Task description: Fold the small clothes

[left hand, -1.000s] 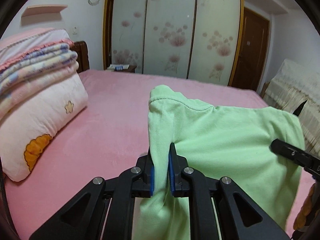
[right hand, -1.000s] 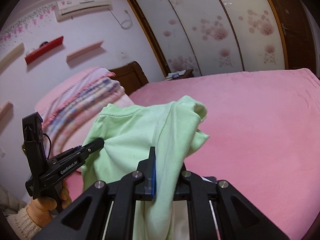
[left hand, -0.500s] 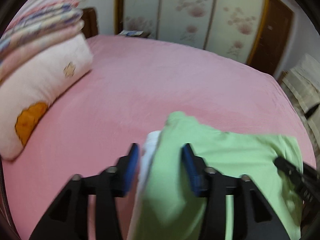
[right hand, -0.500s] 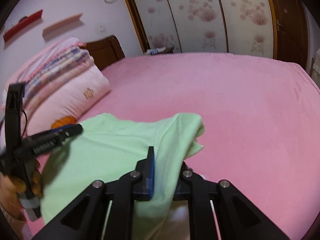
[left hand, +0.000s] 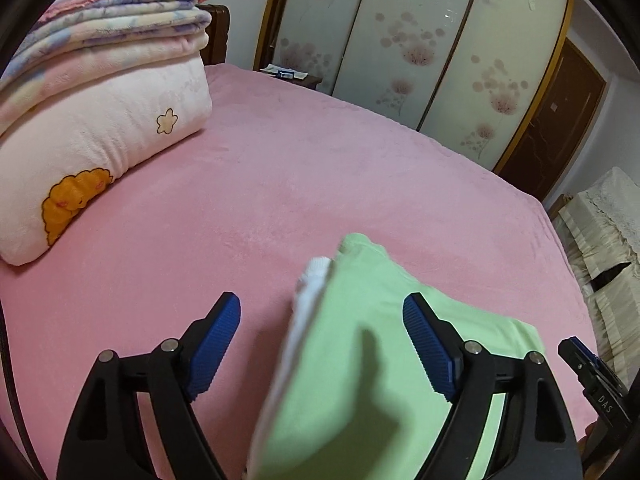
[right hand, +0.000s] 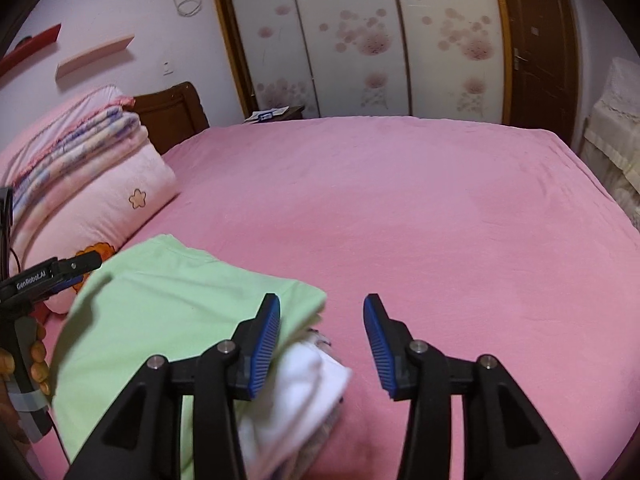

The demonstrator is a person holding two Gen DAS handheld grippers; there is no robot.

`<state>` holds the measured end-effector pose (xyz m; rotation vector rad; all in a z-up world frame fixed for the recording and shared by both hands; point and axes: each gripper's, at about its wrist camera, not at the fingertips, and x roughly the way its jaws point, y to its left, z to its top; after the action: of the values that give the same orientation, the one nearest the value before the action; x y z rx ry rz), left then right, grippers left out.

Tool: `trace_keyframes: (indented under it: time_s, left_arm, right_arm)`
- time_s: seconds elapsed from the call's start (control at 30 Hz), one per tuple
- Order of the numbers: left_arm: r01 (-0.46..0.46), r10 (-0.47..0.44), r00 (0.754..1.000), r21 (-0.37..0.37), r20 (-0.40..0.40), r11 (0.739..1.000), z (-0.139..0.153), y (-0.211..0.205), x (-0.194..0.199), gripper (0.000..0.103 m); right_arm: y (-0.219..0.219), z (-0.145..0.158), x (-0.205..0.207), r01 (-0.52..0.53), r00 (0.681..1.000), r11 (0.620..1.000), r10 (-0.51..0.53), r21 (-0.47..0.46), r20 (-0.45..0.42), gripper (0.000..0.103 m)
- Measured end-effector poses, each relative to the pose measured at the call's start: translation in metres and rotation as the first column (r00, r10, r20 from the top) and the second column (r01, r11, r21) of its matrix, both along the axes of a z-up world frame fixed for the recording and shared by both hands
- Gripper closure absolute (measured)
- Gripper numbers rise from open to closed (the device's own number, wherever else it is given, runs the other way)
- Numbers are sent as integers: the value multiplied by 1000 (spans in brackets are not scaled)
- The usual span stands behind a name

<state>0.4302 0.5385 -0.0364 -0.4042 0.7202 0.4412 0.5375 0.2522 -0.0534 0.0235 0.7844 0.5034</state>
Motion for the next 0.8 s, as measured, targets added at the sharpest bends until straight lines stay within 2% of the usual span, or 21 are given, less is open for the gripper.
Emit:
trace_keyframes:
  time_s: [0.33,0.47,0.63,0.8]
  left_arm:
    - [99,-99,995,87,-8,991,61,-105,-75,13]
    - [117,-117,993,127,-8,985,89,-149,-109,3]
    - [133,-129,991,226,-30,965,129,-206,-154,2]
    - [164,-168,986,238,-1,957,154,-247,-200,1]
  right_arm:
    - [-40,65,-90,-21,1000,999,21,-49,5,59]
    - [-57,90,-130,-18,1000,998,19,-54,7,59]
    - [-84,121,-179,-2,1000,999,2,-47,1,55]
    - [-111,149,-225,18,999,997,-15,-80,31,48]
